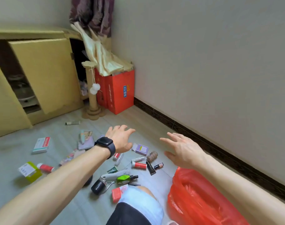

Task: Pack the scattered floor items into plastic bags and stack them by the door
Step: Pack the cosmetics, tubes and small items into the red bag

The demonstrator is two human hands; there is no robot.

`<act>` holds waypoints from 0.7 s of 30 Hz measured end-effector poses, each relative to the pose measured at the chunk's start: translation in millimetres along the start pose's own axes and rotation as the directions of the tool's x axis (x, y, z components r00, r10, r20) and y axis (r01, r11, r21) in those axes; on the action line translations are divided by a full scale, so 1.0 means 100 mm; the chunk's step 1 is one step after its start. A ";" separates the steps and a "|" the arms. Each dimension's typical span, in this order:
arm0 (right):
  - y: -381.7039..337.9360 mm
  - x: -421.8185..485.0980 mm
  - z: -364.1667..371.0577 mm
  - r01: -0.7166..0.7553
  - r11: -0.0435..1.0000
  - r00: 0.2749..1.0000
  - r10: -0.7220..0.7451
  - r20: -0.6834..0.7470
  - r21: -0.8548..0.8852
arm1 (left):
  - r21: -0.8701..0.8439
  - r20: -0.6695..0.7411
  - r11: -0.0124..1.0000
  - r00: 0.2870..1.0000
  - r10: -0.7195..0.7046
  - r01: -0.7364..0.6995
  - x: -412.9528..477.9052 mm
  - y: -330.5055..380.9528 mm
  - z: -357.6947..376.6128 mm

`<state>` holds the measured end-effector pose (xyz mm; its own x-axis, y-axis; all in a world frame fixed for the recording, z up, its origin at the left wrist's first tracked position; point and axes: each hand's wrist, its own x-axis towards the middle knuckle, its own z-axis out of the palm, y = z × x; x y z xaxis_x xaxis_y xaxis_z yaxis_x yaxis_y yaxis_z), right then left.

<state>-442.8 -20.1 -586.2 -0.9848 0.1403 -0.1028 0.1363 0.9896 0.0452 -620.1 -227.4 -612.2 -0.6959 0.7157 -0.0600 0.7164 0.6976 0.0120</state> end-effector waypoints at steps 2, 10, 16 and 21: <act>-0.15 0.16 0.01 0.027 0.999 1.000 -0.027 0.002 0.019 | -0.017 0.007 0.999 0.999 -0.033 0.034 -0.07 -0.18 0.02; -0.41 0.98 0.40 0.058 0.994 0.993 -0.067 0.096 0.093 | -0.047 0.109 0.983 0.979 -0.171 0.177 0.25 -0.69 0.29; -0.38 1.65 1.10 0.008 0.990 0.966 -0.045 0.254 0.142 | -0.041 0.237 0.974 0.950 -0.205 0.221 0.63 -0.85 0.92; -0.29 2.11 1.92 -0.026 0.984 0.929 -0.042 0.367 0.176 | -0.019 0.360 0.973 0.910 -0.208 0.230 0.89 -0.89 1.61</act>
<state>-633.8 -13.3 -800.4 -0.8811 0.1004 -0.4622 0.1784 0.9756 -0.1282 -737.5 -231.6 -779.0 -0.7636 0.4938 -0.4160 0.5364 0.8438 0.0170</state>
